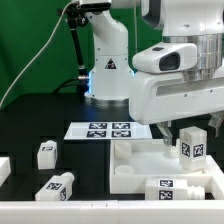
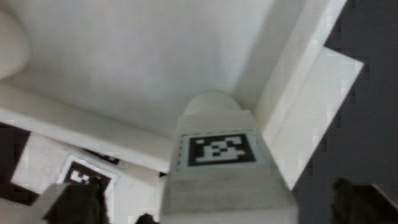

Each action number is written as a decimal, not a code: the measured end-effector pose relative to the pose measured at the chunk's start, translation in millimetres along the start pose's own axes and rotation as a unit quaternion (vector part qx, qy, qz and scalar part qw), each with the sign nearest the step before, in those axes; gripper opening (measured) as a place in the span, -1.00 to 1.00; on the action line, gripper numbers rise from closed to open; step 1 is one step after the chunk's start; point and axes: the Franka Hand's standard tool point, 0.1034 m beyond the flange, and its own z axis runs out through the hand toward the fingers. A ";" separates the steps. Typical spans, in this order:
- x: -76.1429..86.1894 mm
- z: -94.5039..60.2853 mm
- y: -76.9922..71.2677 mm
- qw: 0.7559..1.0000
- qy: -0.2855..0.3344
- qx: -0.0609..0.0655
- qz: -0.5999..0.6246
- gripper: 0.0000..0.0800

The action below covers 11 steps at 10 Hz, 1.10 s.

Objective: Assemble one leg

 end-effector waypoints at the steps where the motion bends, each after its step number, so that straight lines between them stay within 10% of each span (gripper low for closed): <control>1: -0.1 0.2 -0.1 1.000 0.000 0.000 0.000 0.30; 3: -0.2 0.2 0.2 1.000 0.000 0.000 0.001 -0.29; 8: 0.1 0.8 -1.4 0.996 0.001 0.002 0.089 -0.29; 11: 2.6 1.9 -1.6 0.953 0.014 0.010 0.302 -0.29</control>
Offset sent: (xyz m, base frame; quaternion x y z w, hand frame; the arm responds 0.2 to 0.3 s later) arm 0.0000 0.0000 0.0000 0.0000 0.0000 0.0650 0.9979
